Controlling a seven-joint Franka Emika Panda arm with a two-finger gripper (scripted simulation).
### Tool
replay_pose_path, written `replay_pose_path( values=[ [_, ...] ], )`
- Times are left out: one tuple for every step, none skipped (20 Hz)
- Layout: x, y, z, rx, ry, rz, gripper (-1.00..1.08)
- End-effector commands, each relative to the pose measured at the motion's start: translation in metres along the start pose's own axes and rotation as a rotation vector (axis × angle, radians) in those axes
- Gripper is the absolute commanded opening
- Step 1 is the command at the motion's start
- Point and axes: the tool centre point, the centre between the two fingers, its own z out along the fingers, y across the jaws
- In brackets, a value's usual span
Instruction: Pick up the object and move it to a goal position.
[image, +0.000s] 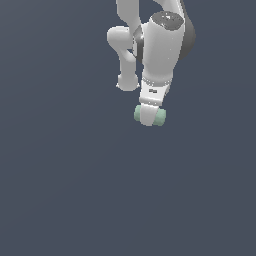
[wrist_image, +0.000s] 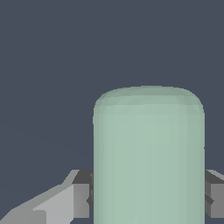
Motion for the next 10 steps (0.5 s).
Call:
replay_pose_path(
  values=[
    [0.000, -0.001, -0.027, 0.001, 0.000, 0.000, -1.00],
    [0.000, -0.001, -0.036, 0.001, 0.000, 0.000, -1.00],
    [0.000, -0.001, -0.045, 0.001, 0.000, 0.000, -1.00],
    [0.000, -0.002, -0.054, 0.001, 0.000, 0.000, -1.00],
    [0.000, -0.001, -0.062, 0.001, 0.000, 0.000, -1.00],
    [0.000, -0.001, -0.069, 0.001, 0.000, 0.000, -1.00],
    [0.000, -0.001, -0.076, 0.001, 0.000, 0.000, -1.00],
    [0.000, -0.001, -0.082, 0.001, 0.000, 0.001, -1.00],
    [0.000, -0.001, -0.088, 0.001, 0.000, 0.001, -1.00],
    [0.000, -0.001, -0.093, 0.001, 0.000, 0.001, -1.00]
  ],
)
